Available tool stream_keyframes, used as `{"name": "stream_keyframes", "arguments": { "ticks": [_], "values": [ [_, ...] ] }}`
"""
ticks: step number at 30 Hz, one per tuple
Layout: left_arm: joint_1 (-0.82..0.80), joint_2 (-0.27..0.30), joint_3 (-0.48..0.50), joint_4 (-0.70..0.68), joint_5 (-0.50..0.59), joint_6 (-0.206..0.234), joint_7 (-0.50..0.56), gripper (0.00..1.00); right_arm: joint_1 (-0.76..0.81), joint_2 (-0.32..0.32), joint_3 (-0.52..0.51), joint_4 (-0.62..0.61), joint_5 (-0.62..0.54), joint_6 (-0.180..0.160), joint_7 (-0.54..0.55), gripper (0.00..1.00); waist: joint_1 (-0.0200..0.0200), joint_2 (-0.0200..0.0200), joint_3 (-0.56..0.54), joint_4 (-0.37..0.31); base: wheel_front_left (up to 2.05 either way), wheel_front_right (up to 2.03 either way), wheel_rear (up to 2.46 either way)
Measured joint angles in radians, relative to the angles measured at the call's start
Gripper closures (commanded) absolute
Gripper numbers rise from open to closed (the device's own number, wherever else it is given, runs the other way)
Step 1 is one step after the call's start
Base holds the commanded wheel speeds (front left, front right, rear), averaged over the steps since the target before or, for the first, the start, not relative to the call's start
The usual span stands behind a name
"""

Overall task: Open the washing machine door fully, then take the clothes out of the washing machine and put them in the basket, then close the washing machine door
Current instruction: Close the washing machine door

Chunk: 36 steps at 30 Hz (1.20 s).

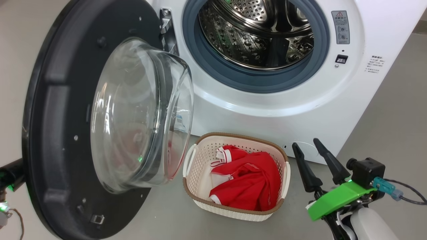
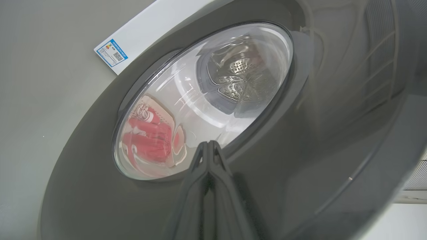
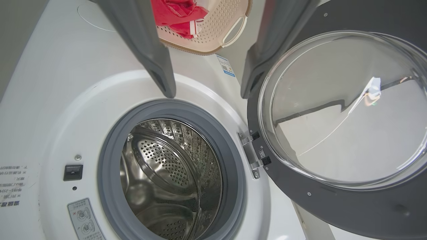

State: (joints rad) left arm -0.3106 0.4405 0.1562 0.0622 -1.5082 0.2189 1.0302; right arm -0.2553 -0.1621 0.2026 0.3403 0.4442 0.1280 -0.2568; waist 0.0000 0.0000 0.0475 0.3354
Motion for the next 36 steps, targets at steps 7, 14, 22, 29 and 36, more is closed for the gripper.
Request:
{"name": "stream_keyframes", "arguments": {
  "ticks": [7, 14, 22, 29, 36],
  "values": [
    [0.003, -0.016, -0.014, -0.043, -0.013, 0.009, 0.018, 1.00, 0.011, 0.005, -0.004, 0.001, 0.000, 0.000, 0.000, 0.00, 0.0000, 0.0000, 0.002, 0.000, 0.00, 0.00, 0.00],
    [0.008, -0.043, -0.035, -0.082, -0.030, 0.012, 0.030, 1.00, 0.011, 0.005, -0.003, 0.002, 0.000, 0.000, 0.000, 0.00, 0.0001, 0.0000, 0.000, -0.005, 0.00, 0.00, 0.00],
    [0.020, -0.044, -0.034, -0.099, -0.026, 0.009, 0.024, 1.00, 0.011, 0.006, -0.002, 0.004, 0.000, 0.000, 0.000, 0.00, 0.0000, 0.0000, -0.010, -0.008, 0.00, 0.00, 0.00],
    [0.020, -0.044, -0.035, -0.100, 0.027, -0.041, -0.033, 0.97, 0.011, 0.006, 0.004, 0.005, 0.000, 0.000, 0.000, 0.00, 0.0001, 0.0000, -0.018, 0.003, 0.00, 0.00, 0.00],
    [0.019, -0.045, -0.033, -0.064, 0.087, -0.093, -0.103, 0.72, 0.028, 0.006, 0.007, 0.007, 0.000, 0.000, 0.000, 0.00, 0.0001, 0.0000, -0.027, 0.026, 0.00, 0.00, 0.00]
  ]
}}
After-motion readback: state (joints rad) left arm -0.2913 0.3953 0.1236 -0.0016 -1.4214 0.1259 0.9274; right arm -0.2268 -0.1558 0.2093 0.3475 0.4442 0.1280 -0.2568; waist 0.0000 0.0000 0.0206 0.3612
